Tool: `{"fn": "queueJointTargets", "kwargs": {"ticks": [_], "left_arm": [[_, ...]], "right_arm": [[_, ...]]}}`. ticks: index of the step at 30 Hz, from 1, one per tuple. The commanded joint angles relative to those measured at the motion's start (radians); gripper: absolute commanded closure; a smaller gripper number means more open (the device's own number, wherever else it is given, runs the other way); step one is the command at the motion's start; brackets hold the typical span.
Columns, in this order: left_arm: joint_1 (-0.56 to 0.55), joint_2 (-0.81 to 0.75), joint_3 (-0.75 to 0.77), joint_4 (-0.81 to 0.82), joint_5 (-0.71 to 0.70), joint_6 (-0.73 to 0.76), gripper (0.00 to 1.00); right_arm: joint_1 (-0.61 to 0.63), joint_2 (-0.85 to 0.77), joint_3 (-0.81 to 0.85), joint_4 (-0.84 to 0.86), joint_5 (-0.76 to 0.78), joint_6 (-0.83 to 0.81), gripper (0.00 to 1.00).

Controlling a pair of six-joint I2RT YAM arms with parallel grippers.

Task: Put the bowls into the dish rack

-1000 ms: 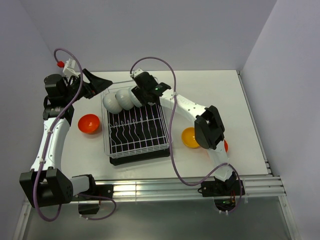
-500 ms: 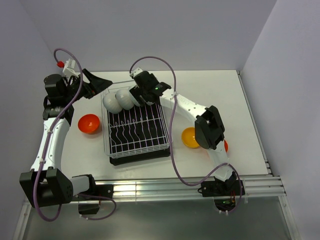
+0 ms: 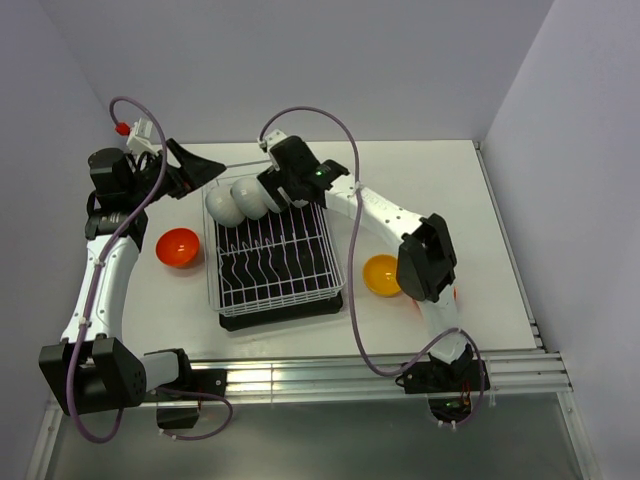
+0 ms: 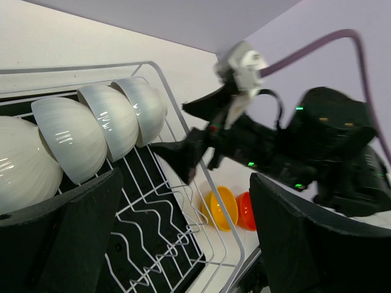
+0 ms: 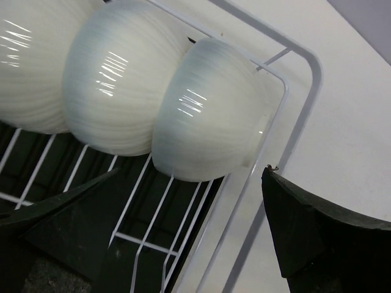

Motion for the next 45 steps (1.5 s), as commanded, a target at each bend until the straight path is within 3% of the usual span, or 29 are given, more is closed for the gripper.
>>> {"fn": "queueJointTargets", "kwargs": {"ticks": [1,12,15,16,19,25,32,36,45], "left_arm": [[0.005,-0.027,0.057,-0.041,0.007,0.070,0.09],[0.135,-0.007,0.143,-0.391,0.031,0.403,0.03],[0.206,0.001,0.154,-0.516,0.053,0.604,0.04],[0.226,0.013,0.163,-0.558,0.044,0.762,0.05],[0.240,0.031,0.172,-0.717,-0.039,1.008,0.08],[0.296,0.062,0.082,-0.729,-0.171,1.156,0.13],[0.379,0.209,0.050,-0.810,-0.156,1.376,0.24],[0.392,0.243,0.011,-0.732,-0.196,1.370,0.29],[0.407,0.367,0.013,-0.557,-0.295,1.164,0.34]], "right_arm": [[0.003,-0.161,0.051,0.002,-0.051,0.021,0.00],[-0.120,-0.474,-0.100,-0.025,-0.297,0.103,0.00],[-0.189,-0.529,-0.162,-0.045,-0.363,0.112,0.00],[-0.209,-0.558,-0.176,-0.055,-0.381,0.113,0.00],[-0.295,-0.597,-0.217,-0.104,-0.473,0.118,0.00],[-0.382,-0.660,-0.334,-0.147,-0.546,0.120,0.00],[-0.385,-0.701,-0.418,-0.163,-0.595,0.112,0.00],[-0.385,-0.695,-0.429,-0.165,-0.608,0.120,0.00],[-0.385,-0.678,-0.440,-0.173,-0.596,0.120,0.01]]}}
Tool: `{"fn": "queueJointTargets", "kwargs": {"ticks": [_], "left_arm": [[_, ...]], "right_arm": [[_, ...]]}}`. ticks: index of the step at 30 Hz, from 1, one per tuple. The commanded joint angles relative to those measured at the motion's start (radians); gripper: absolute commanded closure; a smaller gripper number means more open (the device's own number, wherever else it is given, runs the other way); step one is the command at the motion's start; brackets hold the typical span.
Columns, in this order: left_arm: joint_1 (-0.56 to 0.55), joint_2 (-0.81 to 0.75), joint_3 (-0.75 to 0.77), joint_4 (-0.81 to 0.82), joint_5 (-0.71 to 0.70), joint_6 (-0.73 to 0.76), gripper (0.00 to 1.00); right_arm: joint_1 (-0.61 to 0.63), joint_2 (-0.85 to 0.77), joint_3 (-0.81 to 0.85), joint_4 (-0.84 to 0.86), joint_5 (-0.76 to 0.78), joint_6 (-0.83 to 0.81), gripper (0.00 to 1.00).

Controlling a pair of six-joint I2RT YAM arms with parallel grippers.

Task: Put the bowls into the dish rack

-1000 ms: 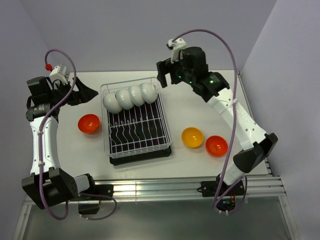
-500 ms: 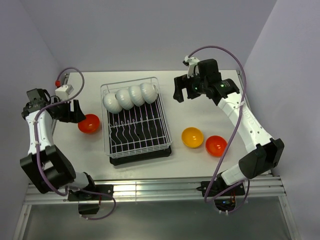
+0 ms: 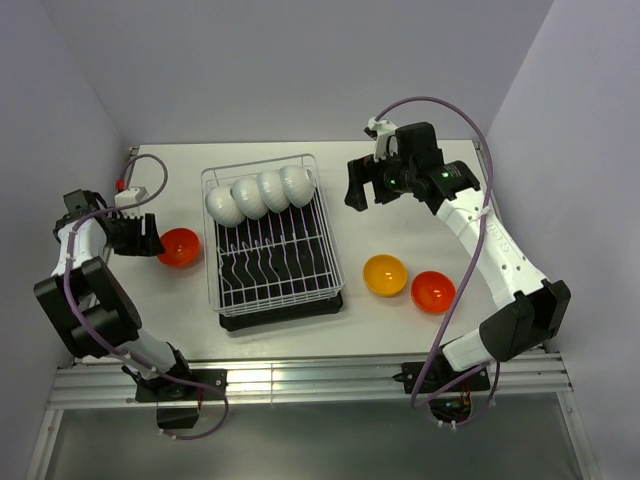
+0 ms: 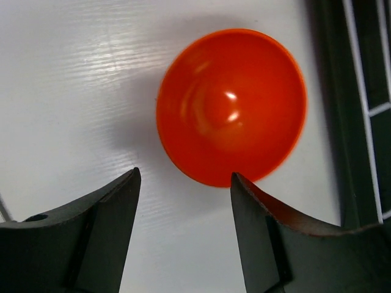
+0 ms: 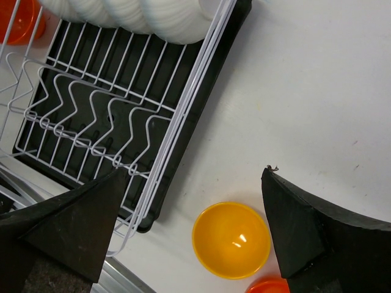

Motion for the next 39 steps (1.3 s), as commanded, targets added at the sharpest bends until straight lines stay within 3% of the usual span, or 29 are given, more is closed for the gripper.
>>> {"fn": "queueJointTargets", "kwargs": {"ticks": [1,8,17,29,33,39], "left_arm": [[0.011,0.054,0.019,0.095,-0.042,-0.079,0.34],[0.013,0.168,0.053,0.116,-0.022,-0.139,0.38],[0.013,0.235,0.041,0.176,0.022,-0.217,0.52],[0.011,0.212,0.070,0.138,0.111,-0.308,0.98],[0.016,0.137,0.092,0.100,0.221,-0.312,1.00],[0.017,-0.019,0.150,0.043,0.572,-0.321,1.00]], "right_arm": [[-0.002,-0.022,0.001,0.003,-0.002,0.007,0.01],[-0.001,-0.025,-0.002,0.003,-0.010,0.007,0.01],[-0.001,-0.031,-0.012,0.030,-0.044,0.050,0.01],[0.009,-0.008,-0.009,0.154,-0.160,0.152,0.03],[0.029,0.010,0.027,0.188,-0.223,0.210,0.04],[0.073,0.012,0.086,0.251,-0.271,0.289,0.02]]}}
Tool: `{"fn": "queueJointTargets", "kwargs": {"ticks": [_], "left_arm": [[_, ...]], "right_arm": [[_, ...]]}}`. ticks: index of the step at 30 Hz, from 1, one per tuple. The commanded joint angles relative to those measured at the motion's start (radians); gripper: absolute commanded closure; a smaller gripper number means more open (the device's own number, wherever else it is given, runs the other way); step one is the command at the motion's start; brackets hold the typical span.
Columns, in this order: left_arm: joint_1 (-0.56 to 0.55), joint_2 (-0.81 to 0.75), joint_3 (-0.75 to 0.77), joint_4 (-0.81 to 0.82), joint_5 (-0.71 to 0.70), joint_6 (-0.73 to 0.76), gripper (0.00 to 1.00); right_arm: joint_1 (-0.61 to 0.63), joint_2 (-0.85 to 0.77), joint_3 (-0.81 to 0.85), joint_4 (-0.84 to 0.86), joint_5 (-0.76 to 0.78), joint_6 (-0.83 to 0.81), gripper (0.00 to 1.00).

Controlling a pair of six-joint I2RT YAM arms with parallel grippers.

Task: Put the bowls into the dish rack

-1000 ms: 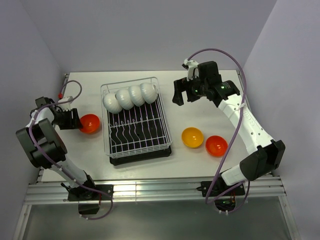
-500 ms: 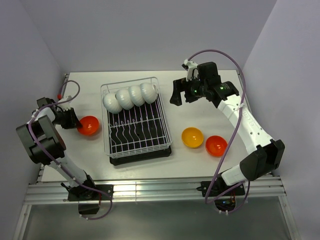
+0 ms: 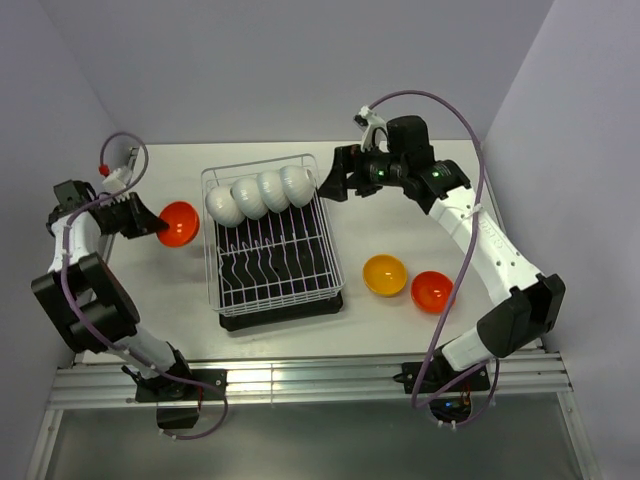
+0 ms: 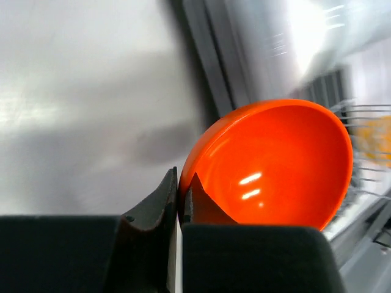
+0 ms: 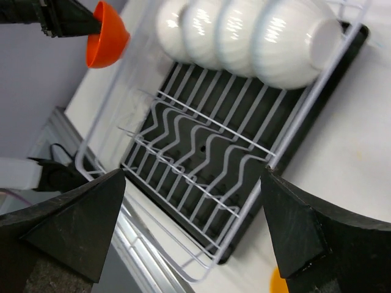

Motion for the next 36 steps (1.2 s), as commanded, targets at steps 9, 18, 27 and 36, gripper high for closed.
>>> {"fn": "queueJointTargets", "kwargs": {"ticks": [9,18,27,36], "left_arm": [[-0.097,-0.196,0.170,-0.205,0.453,-0.066,1.00],[-0.385,-0.234,0.125,-0.236,0.445,-0.171,1.00],[-0.589,-0.164,0.138,-0.562,0.577,0.063,1.00],[-0.614,-0.130,0.119,-0.675,0.629,0.169,1.00]], "right_arm": [[0.240,-0.113,0.086,0.146,0.219,-0.422,0.00],[0.247,-0.200,0.019,0.038,0.182,-0.909,0.00],[0.343,-0.461,-0.244,0.157,-0.068,-1.343,0.00],[0.579,-0.472,-0.321,0.125,0.056,-1.543,0.00]]}}
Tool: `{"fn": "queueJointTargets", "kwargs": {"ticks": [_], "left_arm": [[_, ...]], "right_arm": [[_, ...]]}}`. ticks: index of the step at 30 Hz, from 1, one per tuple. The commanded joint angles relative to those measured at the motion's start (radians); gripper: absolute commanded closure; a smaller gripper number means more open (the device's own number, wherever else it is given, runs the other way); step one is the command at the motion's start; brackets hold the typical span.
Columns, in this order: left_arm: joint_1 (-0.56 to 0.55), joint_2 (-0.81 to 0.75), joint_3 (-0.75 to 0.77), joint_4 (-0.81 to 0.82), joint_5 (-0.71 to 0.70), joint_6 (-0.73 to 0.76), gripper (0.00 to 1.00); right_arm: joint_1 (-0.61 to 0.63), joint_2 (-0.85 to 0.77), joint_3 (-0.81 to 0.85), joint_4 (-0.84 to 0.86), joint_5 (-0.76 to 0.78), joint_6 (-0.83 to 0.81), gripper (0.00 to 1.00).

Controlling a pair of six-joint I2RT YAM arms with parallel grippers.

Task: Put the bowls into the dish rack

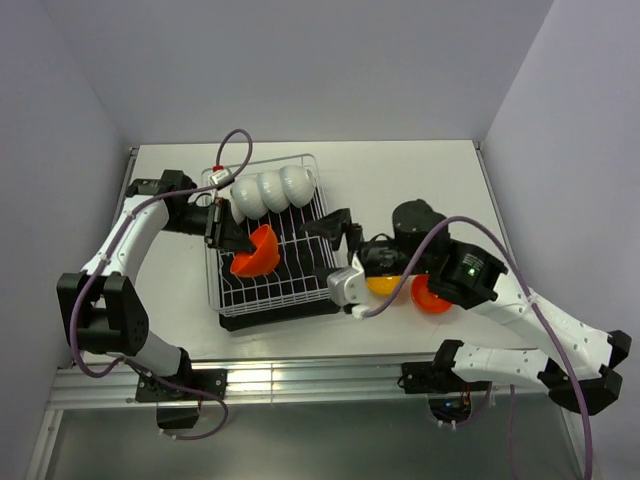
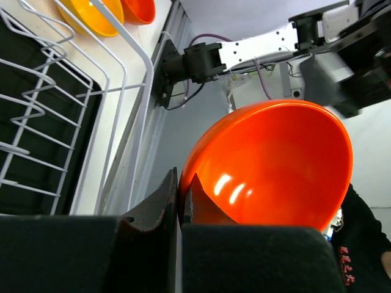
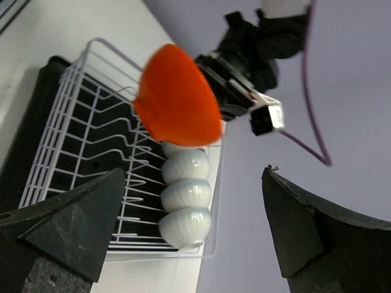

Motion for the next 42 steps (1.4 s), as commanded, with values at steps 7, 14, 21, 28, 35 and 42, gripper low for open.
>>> {"fn": "queueJointTargets", "kwargs": {"ticks": [7,14,21,28,35,42], "left_arm": [[-0.021,-0.138,0.005,0.022,-0.017,-0.007,1.00],[-0.032,-0.428,-0.118,0.697,-0.461,-0.566,1.00],[-0.141,-0.494,-0.129,0.829,-0.787,-0.641,1.00],[-0.256,-0.434,-0.049,0.805,-0.924,-0.610,1.00],[-0.316,-0.399,-0.014,0.800,-0.996,-0.623,1.00],[-0.363,-0.379,0.012,0.806,-1.056,-0.612,1.00]], "right_arm": [[0.087,0.118,0.152,-0.041,0.101,0.281,0.03],[-0.159,0.187,0.342,-0.054,0.028,1.044,0.05],[-0.293,0.273,0.325,0.019,-0.037,1.501,0.17],[-0.287,0.356,0.374,0.008,-0.011,1.513,0.24],[-0.217,0.391,0.351,-0.042,0.157,1.348,0.26],[-0.204,0.471,0.381,-0.080,0.307,1.282,0.38]]}}
